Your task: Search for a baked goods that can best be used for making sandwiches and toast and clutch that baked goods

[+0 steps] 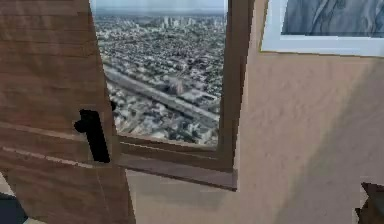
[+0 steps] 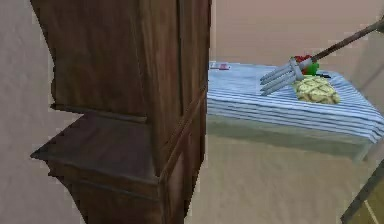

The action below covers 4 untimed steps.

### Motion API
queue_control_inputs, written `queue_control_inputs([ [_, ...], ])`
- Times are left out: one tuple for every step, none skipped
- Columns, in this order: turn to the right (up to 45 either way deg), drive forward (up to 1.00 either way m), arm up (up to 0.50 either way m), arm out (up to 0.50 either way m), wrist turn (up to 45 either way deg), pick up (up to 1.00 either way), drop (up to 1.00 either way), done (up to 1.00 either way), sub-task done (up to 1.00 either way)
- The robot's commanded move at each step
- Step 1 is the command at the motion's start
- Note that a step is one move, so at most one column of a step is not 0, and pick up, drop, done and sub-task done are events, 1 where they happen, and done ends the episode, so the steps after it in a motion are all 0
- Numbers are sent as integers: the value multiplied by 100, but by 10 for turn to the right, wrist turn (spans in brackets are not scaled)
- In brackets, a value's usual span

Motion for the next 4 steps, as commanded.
queue_control_inputs([
  [-450, 0, 0, 0, 0, 0, 0, 0, 0],
  [-390, 0, 0, 0, 0, 0, 0, 0, 0],
  [0, 100, 0, 0, 0, 0, 0, 0, 0],
  [0, 100, 0, 0, 0, 0, 0, 0, 0],
])
